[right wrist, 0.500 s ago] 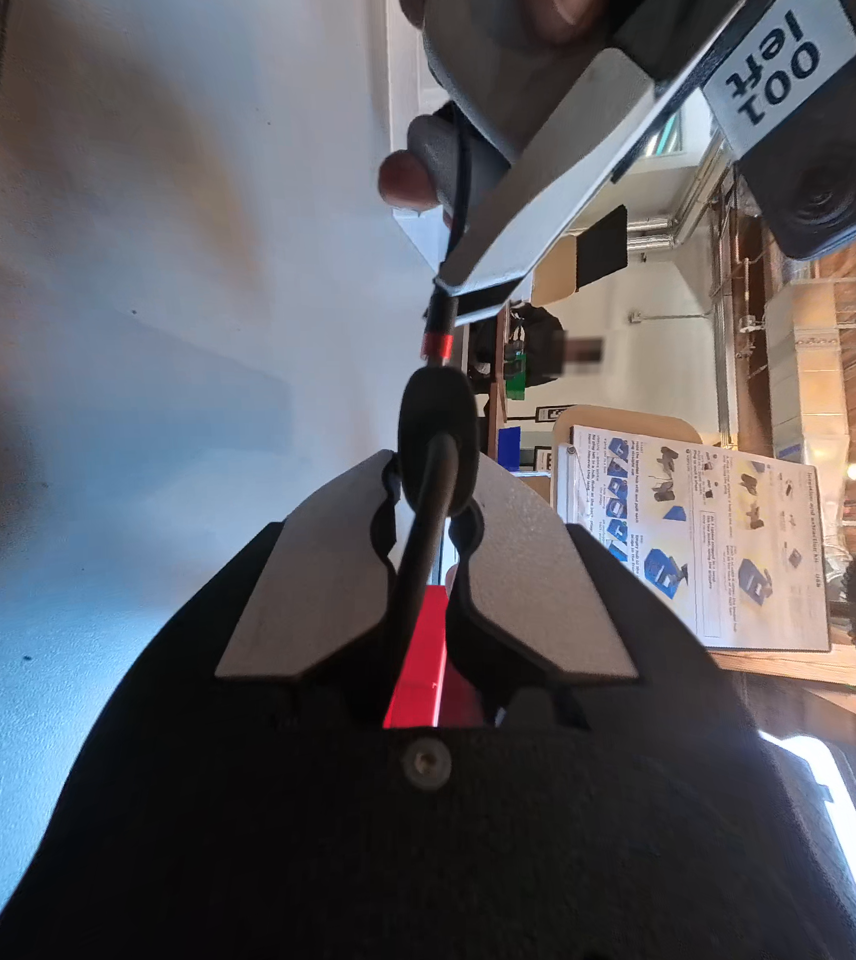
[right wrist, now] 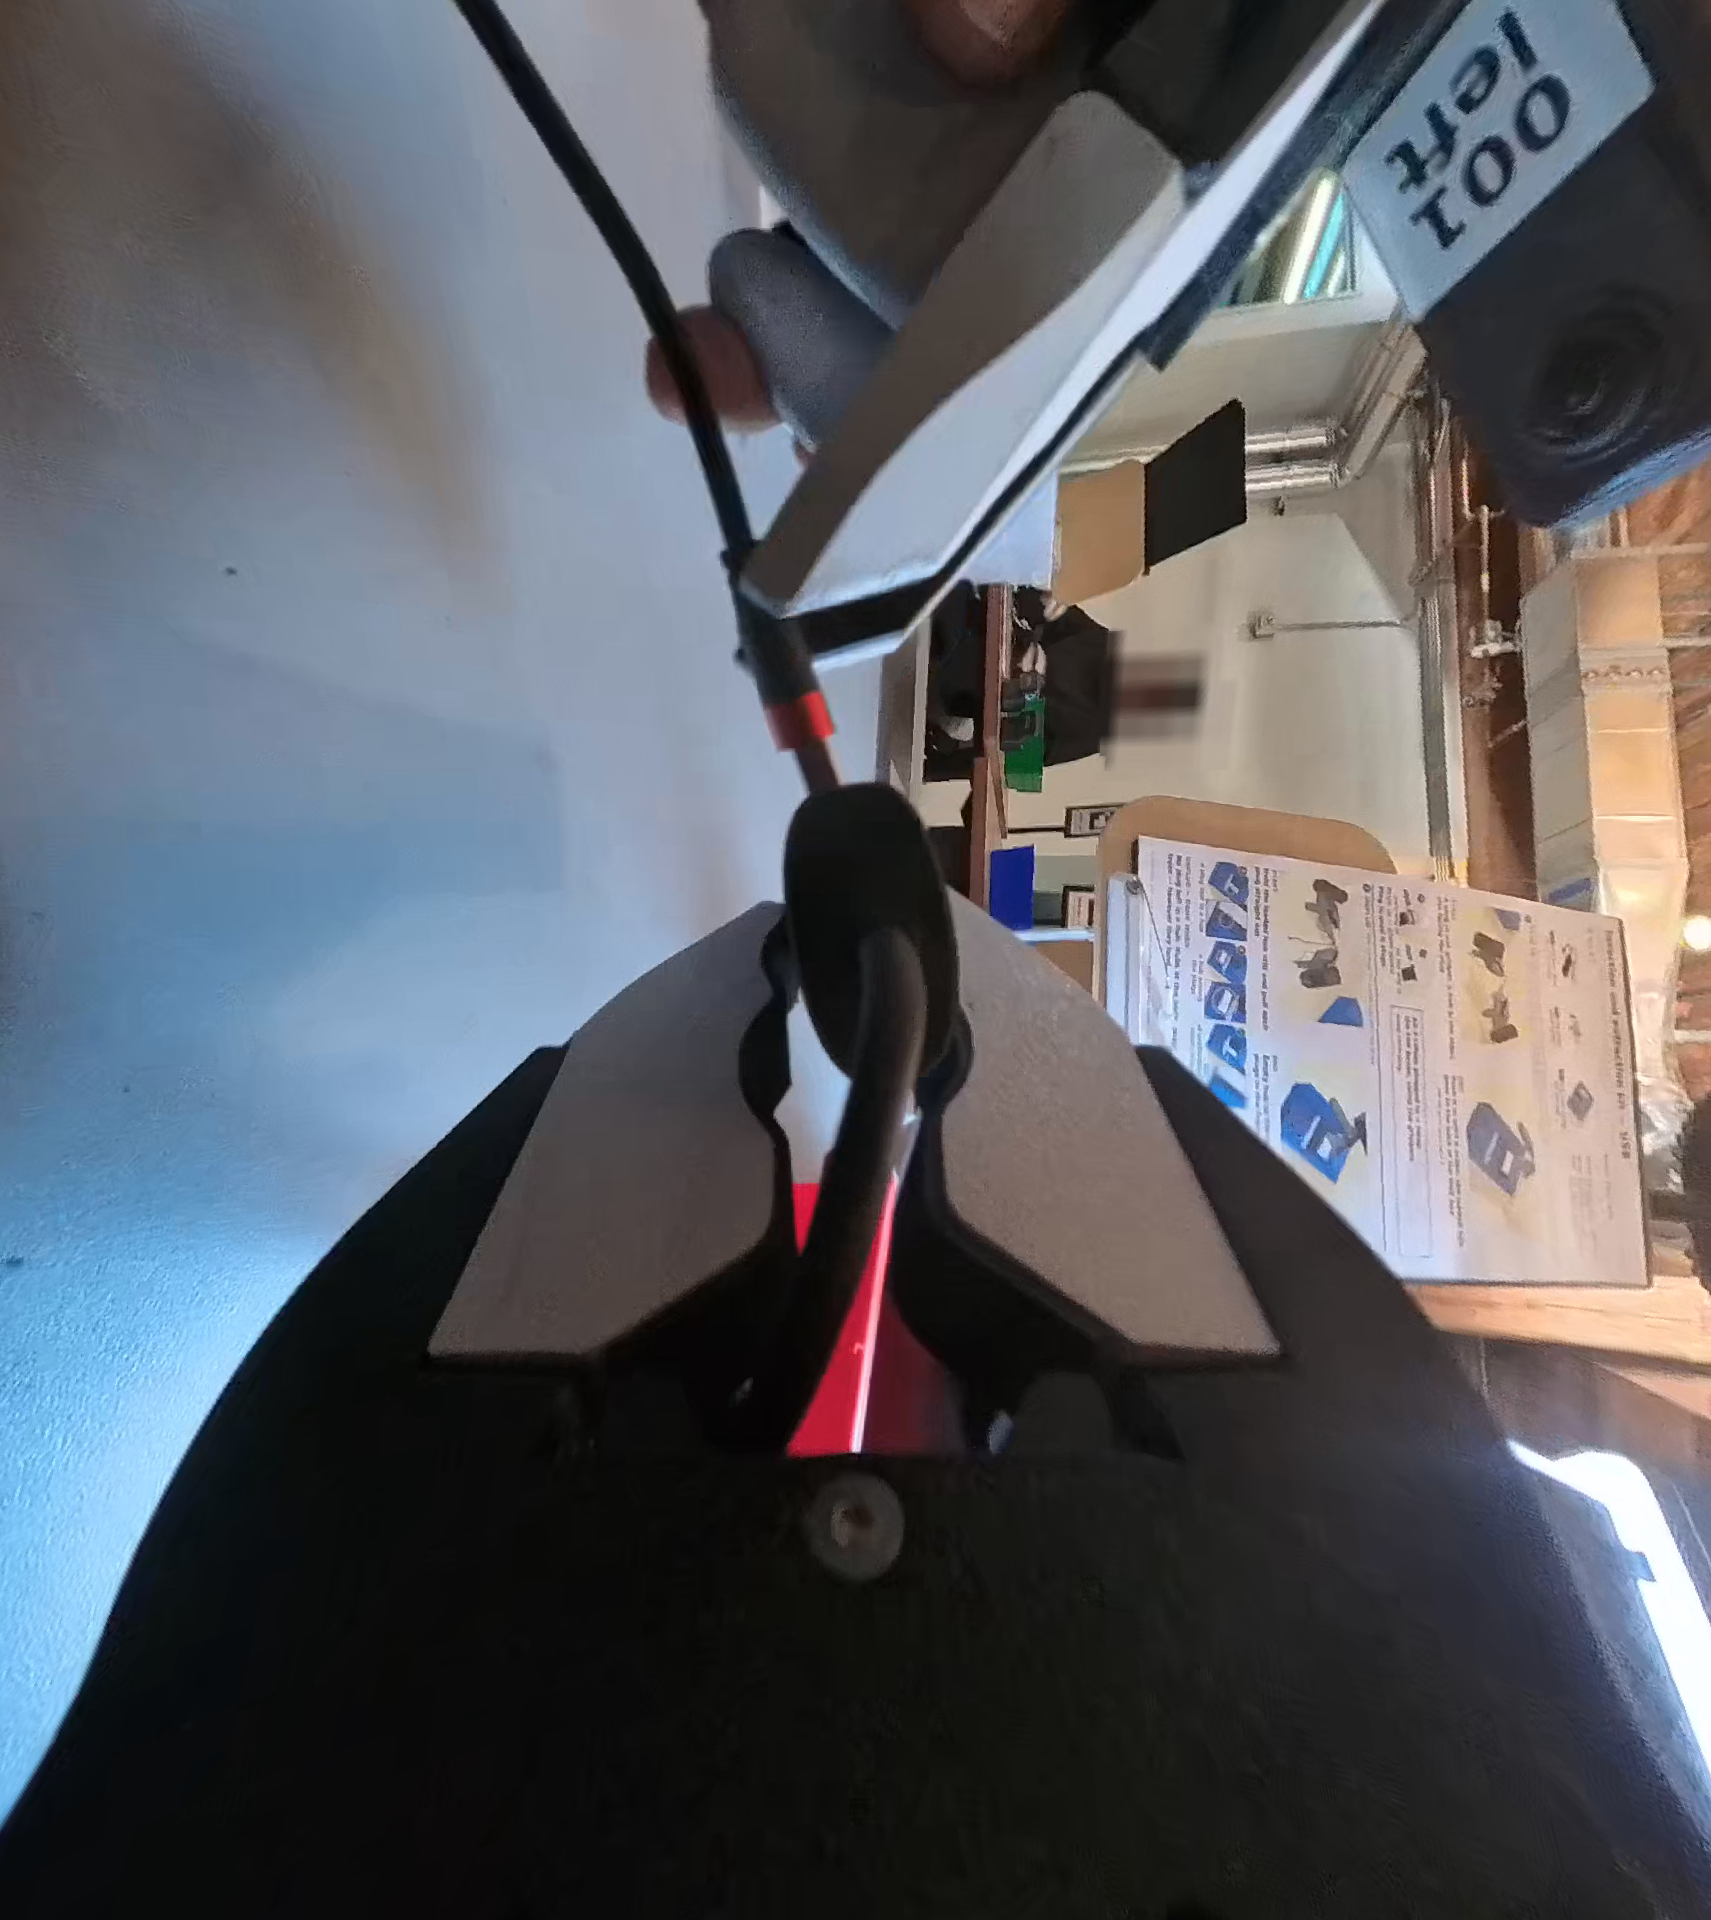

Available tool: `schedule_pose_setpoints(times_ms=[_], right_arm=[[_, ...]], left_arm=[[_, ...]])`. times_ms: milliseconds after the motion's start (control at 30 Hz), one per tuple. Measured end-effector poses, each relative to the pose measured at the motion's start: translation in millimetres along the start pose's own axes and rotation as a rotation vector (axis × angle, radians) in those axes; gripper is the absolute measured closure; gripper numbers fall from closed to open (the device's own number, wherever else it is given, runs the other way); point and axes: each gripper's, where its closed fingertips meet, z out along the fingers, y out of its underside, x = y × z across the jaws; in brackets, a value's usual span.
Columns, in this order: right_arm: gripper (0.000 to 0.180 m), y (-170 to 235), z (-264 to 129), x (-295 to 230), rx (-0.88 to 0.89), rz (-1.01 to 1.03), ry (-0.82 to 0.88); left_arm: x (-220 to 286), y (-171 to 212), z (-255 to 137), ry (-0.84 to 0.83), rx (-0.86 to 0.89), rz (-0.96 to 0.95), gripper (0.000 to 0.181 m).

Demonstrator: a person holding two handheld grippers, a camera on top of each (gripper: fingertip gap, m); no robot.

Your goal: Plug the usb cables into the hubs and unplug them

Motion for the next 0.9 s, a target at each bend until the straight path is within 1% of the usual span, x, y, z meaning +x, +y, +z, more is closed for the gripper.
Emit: schedule_pose_setpoints(times_ms=[133, 200, 300, 400, 500, 533, 633, 733, 833, 900], right_arm=[[0.163, -1.2, -2.4, -5.1, 0.027, -0.045, -0.034], [0.163, -1.0, -2.4, -6.3, 0.024, -0.064, -0.028], [0.163, -2.8, -4.1, -6.0, 0.042, -0.049, -0.027], [0.163, -5.1, -4.9, -5.1, 0.073, -0.025, -0.030], [0.163, 0.6, -4.2, -2.2, 0.065, 0.000, -0.023], [0.163, 3.6, -4.1, 0.7, 0.057, -0.003, -0.013], [0.163, 7.9, -2.6, 4.3, 0.029, 0.021, 0.003], [0.163, 10.5, -1.2, 3.9, 0.008, 0.023, 0.008], [0.163, 12.0, -1.4, 6.1, 0.003, 0.029, 0.017], [0.163, 12.9, -1.4, 7.2, -0.007, 0.025, 0.025]], left_arm=[[2.1, -3.7, -4.7, 0.049, 0.031, -0.027, 0.169], [1.0, -1.0, -2.4, 0.042, 0.020, -0.022, 0.169], [3.4, 0.3, -1.4, 0.079, 0.024, -0.032, 0.169], [6.2, 4.2, 3.1, 0.078, 0.000, 0.007, 0.169], [2.9, -4.8, -1.7, 0.072, 0.062, -0.010, 0.169], [0.1, -8.4, -4.0, 0.059, 0.087, -0.021, 0.168], [-5.4, -7.7, -3.7, -0.005, 0.084, -0.010, 0.166], [-4.8, -6.1, -1.1, -0.038, 0.071, 0.009, 0.157], [-9.8, -4.6, -0.4, -0.105, 0.054, 0.051, 0.160], [-13.5, -5.5, -0.3, -0.155, 0.050, 0.088, 0.167]])
